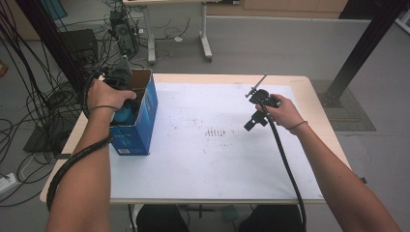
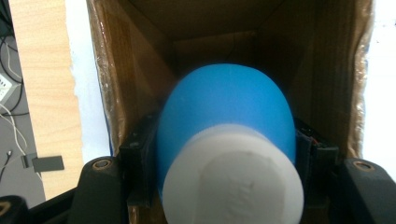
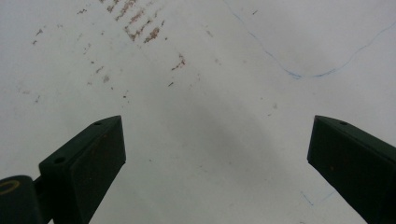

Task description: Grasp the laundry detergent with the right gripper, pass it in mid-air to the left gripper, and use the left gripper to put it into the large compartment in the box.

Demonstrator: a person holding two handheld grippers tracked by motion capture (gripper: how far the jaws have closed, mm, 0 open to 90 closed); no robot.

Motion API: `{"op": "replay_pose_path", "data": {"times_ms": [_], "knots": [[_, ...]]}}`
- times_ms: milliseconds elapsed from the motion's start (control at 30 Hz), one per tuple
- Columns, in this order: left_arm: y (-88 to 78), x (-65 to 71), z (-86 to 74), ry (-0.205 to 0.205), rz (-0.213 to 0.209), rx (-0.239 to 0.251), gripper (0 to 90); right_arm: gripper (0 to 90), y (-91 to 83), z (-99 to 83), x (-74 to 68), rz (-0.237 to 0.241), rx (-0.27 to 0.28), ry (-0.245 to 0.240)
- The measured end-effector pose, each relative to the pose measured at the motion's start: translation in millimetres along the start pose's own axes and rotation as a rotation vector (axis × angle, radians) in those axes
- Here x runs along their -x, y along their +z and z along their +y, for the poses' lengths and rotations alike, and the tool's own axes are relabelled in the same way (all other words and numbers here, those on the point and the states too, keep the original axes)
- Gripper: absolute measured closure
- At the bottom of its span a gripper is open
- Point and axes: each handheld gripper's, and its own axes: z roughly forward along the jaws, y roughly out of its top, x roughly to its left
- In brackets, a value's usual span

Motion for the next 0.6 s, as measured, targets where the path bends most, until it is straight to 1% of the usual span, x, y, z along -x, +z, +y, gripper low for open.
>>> {"op": "replay_pose_path", "data": {"times_ms": [67, 133, 200, 600], "knots": [[0.4, 0.0, -0.2, -0.004, 0.000, 0.012, 37.7, 4.0, 0.4, -0.3, 0.1, 0.003, 0.002, 0.002], [0.8, 0.3, -0.1, 0.002, 0.000, 0.004, 37.7, 4.0, 1.3, -0.5, 0.4, 0.004, 0.000, 0.007], [0.9, 0.8, 0.1, 0.010, 0.004, 0.005, 37.7, 4.0, 1.7, -0.5, 0.7, 0.004, 0.000, 0.008], [1.6, 1.9, 0.3, 0.007, 0.005, 0.004, 37.6, 4.0, 0.7, -0.1, 0.3, 0.000, 0.000, 0.004]]}}
